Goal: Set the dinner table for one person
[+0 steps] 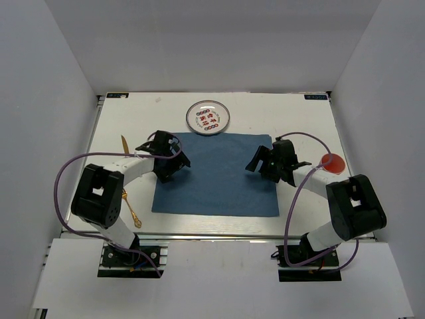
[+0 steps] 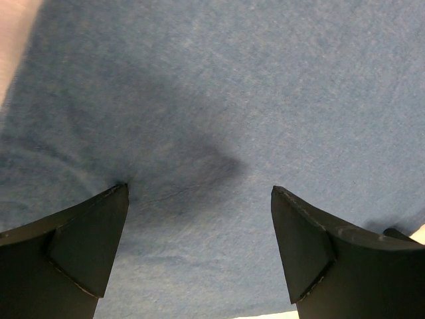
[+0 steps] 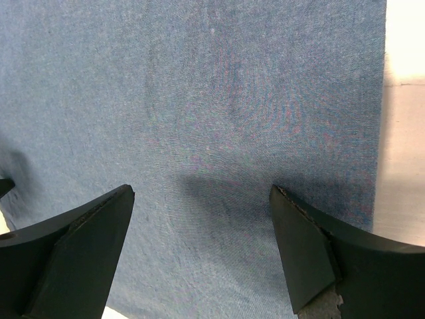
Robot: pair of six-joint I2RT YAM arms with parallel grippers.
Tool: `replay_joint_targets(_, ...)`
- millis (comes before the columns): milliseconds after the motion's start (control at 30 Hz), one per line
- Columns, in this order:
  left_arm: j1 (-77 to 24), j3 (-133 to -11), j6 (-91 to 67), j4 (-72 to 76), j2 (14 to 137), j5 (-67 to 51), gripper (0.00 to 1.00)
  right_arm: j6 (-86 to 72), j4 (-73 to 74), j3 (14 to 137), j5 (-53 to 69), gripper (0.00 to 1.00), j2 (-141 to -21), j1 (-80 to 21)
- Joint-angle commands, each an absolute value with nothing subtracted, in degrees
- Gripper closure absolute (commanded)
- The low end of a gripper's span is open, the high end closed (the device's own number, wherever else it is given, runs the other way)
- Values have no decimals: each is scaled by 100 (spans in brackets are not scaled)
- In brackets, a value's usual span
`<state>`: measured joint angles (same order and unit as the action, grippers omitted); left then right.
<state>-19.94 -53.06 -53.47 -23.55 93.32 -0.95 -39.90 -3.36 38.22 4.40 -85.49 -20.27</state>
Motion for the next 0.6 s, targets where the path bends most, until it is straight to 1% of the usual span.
replay_joint_targets(0, -1986, -5378, -5344, -2505, 9000, 26, 2, -3902, 281, 3858, 176, 11, -8587, -1978)
replay_joint_targets(200, -1986, -5458, -5344, -2514, 8956, 9, 2, -3797, 325, 4069, 193, 11, -8718, -1978)
replay_joint_targets(300, -1986, -5458, -5352, -2505, 8895, -202, 2, -3700, 281, 4174, 220, 11, -8938, -1978)
replay_joint_targets(567, -1986, -5563, -5300, -2777, 8359, -132, 2, -3516, 422, 4596, 334, 11, -9308, -1943)
